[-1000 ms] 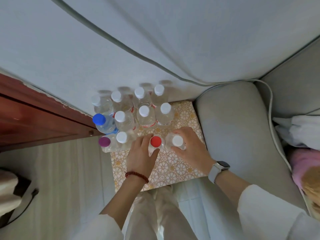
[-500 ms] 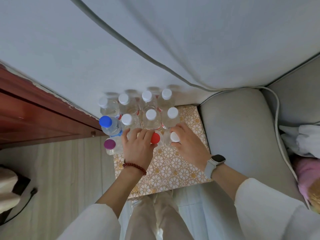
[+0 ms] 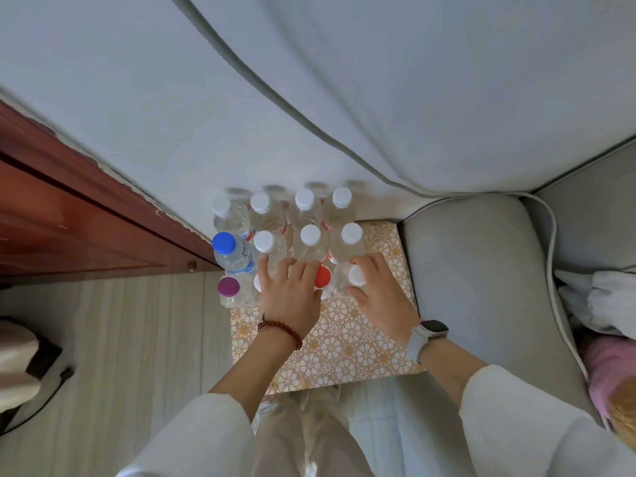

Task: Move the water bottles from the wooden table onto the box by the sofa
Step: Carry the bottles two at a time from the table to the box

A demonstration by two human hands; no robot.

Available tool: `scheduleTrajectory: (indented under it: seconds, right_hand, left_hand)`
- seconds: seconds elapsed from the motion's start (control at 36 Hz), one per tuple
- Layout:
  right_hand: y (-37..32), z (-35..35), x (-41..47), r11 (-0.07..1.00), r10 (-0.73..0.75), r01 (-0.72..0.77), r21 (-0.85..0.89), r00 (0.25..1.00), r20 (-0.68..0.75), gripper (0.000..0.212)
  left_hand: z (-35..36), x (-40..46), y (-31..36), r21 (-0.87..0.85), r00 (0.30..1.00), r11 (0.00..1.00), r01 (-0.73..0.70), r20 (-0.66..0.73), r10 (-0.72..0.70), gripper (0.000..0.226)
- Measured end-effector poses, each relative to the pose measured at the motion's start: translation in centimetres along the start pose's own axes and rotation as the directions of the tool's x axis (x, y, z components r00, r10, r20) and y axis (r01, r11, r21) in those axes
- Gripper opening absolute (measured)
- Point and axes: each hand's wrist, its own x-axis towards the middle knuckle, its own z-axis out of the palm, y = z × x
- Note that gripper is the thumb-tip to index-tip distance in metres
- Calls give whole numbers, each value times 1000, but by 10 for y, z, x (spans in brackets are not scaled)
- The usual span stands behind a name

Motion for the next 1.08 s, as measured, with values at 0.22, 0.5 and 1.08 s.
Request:
scheduleTrajectory:
  seconds: [0.22,0.5,1.08]
  right_hand:
    - [-11,0,-1,995,95,-94,-16,995,24,47]
    - [-13,-3,-16,995,87,-88,-37,996,-34,59]
    - [-298,19,-86,902,-431,422,89,890,151,28]
  left_hand:
    - [-10,-7,2,4,993,996,86,80,-86,44]
    - [-20,-4,6,-67,971,994,90,229,-72,54]
    - [-211,-207,-158,-330,716,788,520,-336,-613,38]
